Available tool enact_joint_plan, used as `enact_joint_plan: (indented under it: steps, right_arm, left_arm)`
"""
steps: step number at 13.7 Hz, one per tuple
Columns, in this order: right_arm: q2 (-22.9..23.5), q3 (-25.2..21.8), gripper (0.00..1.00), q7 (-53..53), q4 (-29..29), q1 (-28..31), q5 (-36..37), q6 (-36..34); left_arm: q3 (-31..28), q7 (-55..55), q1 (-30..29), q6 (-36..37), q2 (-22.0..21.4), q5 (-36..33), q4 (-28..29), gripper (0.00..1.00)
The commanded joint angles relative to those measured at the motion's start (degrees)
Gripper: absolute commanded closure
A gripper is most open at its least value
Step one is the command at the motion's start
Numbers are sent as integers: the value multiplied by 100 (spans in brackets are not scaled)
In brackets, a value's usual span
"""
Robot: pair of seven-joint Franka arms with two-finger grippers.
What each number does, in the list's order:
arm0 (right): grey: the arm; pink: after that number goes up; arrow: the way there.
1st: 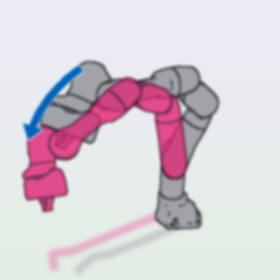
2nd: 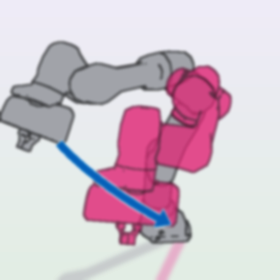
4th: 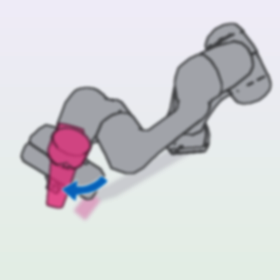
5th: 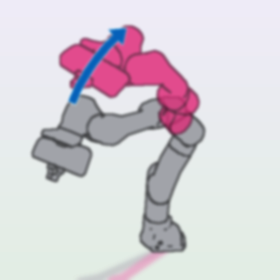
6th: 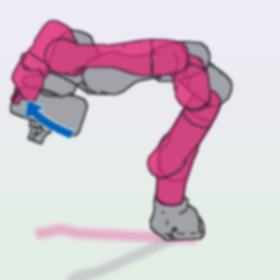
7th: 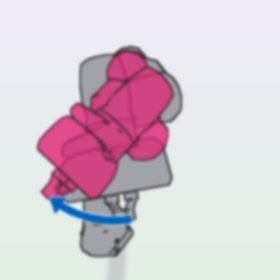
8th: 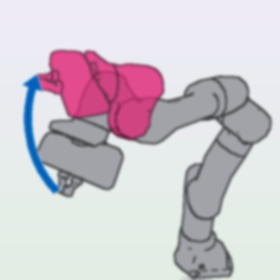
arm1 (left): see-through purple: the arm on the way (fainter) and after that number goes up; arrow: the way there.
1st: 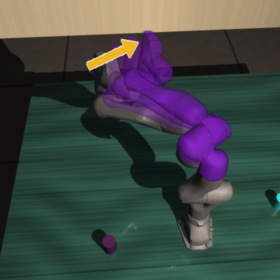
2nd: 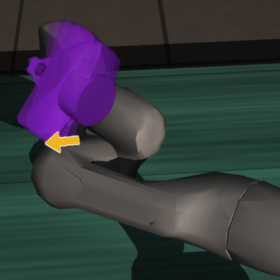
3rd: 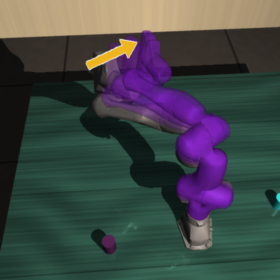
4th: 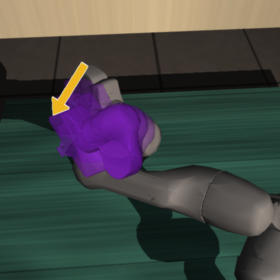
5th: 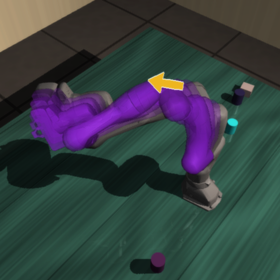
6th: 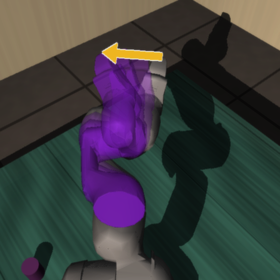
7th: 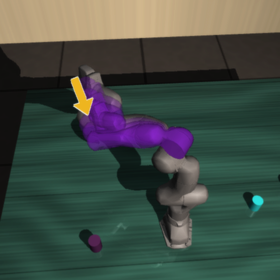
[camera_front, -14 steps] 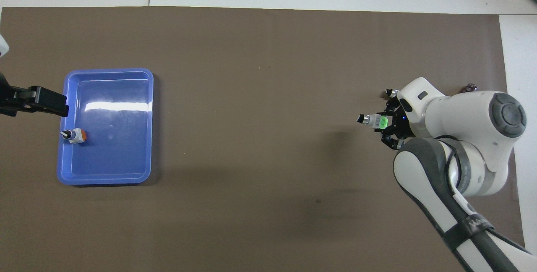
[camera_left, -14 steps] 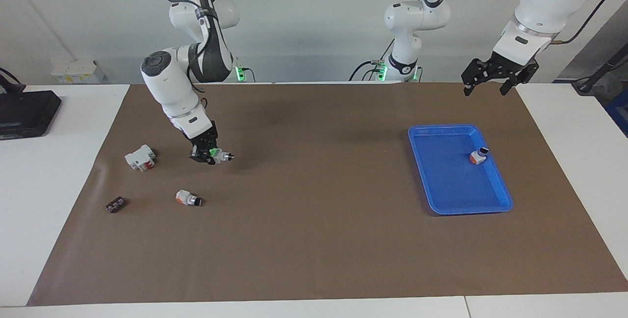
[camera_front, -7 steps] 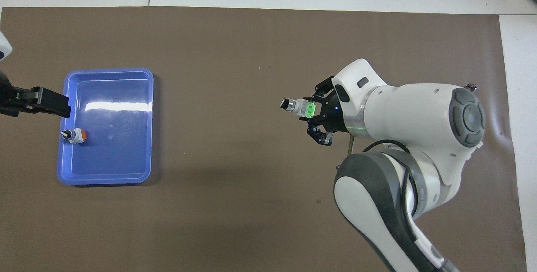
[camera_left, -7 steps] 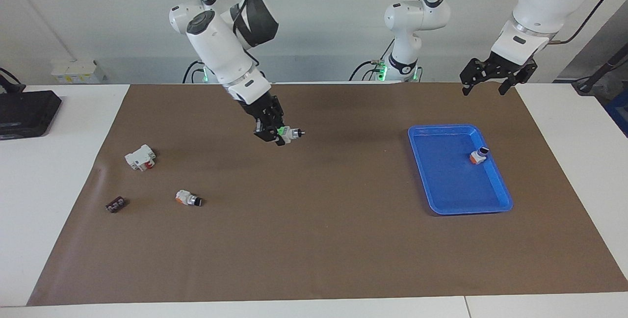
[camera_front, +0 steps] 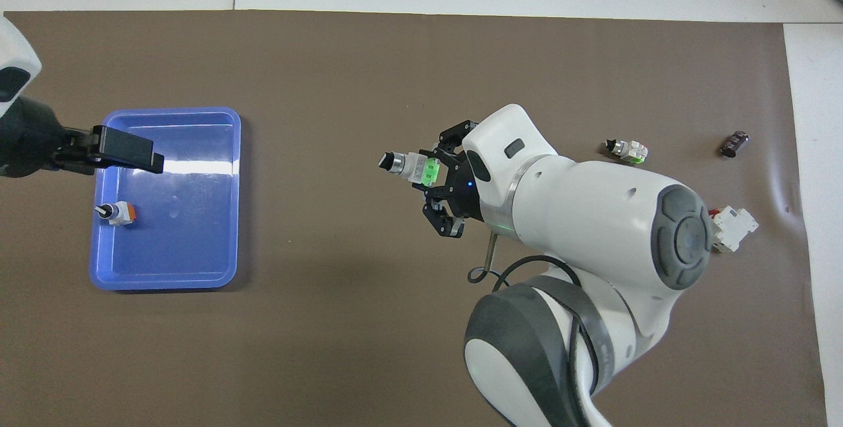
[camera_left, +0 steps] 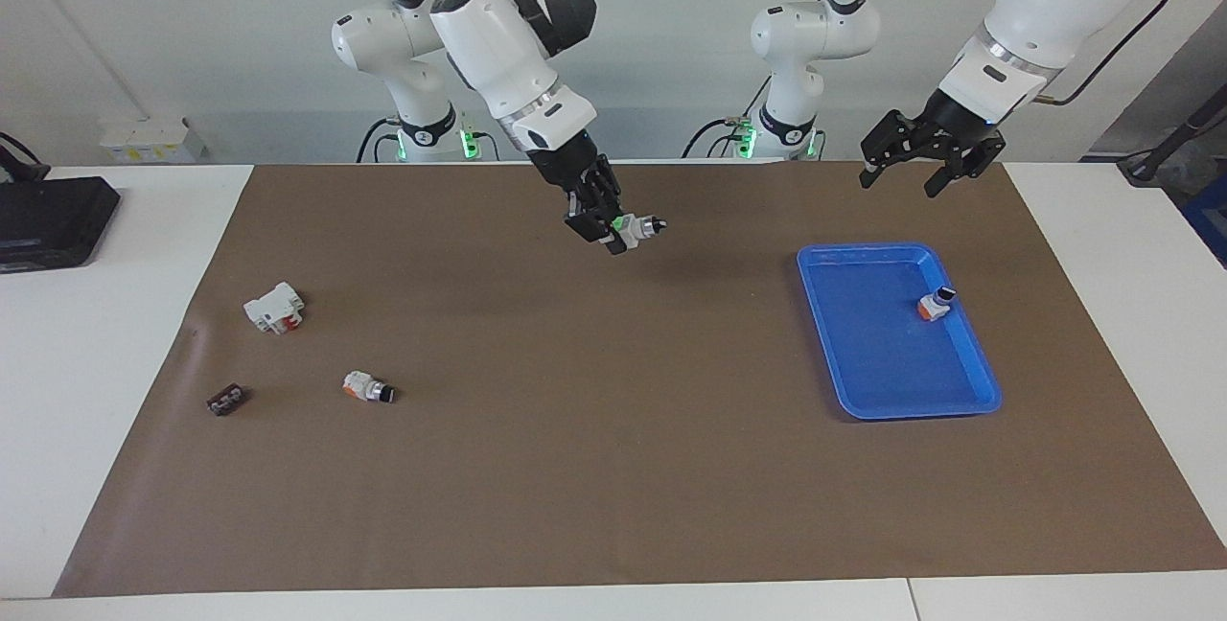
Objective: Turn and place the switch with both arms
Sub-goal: 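Lift the switch with the right gripper while the left gripper reaches over, then bring the left gripper to the switch held by the right gripper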
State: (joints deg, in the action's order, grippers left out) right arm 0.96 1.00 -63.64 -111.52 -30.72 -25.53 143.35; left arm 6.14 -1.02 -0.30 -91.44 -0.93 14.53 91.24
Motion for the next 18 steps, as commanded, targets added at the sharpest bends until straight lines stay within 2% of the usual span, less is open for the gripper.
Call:
enact_joint_plan:
  steps: [1,3,8,10,15,18]
  right_arm:
    - [-157,49,100,238,69,-13,-92,35]
    - [-175,67,100,326,69,-13,-92,44]
    - [-184,225,100,695,69,-136,-13,167]
    - [-184,225,100,792,69,-145,-5,167]
    - [-193,225,100,801,69,-145,-5,167]
    - [-193,225,100,810,69,-171,-5,150]
  left_arm:
    - [-25,-38,82,-732,-381,645,683,0]
    - [-25,84,196,-1198,-487,1252,1026,2]
    - [-25,873,522,-1824,-531,2517,1387,7]
    - [-25,1208,601,-1877,-522,2739,1423,9]
    - [-16,1552,882,-1842,-610,2792,1581,16]
    - [-16,1684,1040,-1929,-610,3090,1572,26]
